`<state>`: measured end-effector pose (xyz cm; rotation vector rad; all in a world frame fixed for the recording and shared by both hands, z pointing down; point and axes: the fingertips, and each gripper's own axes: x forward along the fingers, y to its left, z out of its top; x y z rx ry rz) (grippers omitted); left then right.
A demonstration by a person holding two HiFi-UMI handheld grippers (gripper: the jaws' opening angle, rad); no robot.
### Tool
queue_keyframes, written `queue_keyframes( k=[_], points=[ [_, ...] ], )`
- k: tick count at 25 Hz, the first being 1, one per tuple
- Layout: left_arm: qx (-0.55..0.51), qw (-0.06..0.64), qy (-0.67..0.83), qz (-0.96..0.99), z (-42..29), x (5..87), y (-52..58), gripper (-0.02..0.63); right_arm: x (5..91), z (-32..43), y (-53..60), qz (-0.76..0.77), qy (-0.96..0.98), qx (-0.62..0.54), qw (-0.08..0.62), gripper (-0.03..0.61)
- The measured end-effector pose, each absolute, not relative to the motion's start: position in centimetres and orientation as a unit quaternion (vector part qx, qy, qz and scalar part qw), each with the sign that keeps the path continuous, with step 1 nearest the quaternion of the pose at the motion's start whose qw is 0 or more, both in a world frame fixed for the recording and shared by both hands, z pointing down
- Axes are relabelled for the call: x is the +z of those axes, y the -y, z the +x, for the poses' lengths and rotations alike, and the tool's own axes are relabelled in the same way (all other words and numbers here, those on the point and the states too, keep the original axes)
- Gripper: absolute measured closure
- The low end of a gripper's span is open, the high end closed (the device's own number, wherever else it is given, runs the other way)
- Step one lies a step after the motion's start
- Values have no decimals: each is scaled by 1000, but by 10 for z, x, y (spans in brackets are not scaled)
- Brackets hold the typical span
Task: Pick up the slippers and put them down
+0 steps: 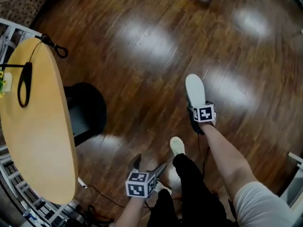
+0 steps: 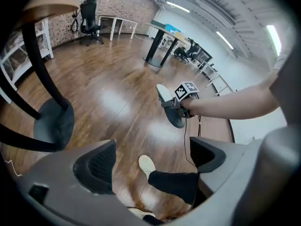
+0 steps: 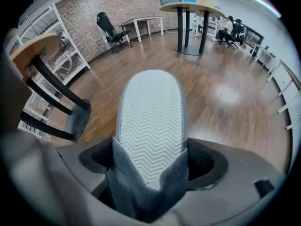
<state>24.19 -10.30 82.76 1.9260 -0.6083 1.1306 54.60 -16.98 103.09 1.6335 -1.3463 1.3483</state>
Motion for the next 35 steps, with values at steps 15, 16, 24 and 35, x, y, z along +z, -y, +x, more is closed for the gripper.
queue_keyframes(
  k=[15, 16, 24, 35],
  points=[
    [471, 414, 194, 754, 284, 1105, 76, 123, 1427, 540, 102, 572, 461, 592, 331, 28],
    [470, 414, 194, 755, 284, 1099, 75, 123, 1416, 541, 100, 574, 459, 592, 331, 28],
    [451, 416, 212, 761, 258, 943, 56, 123, 1204, 522, 37, 530, 472, 582, 396, 29],
    [332, 400, 430, 738, -70, 611, -48, 123, 730, 235, -33, 431, 659, 433, 439, 56]
  ],
)
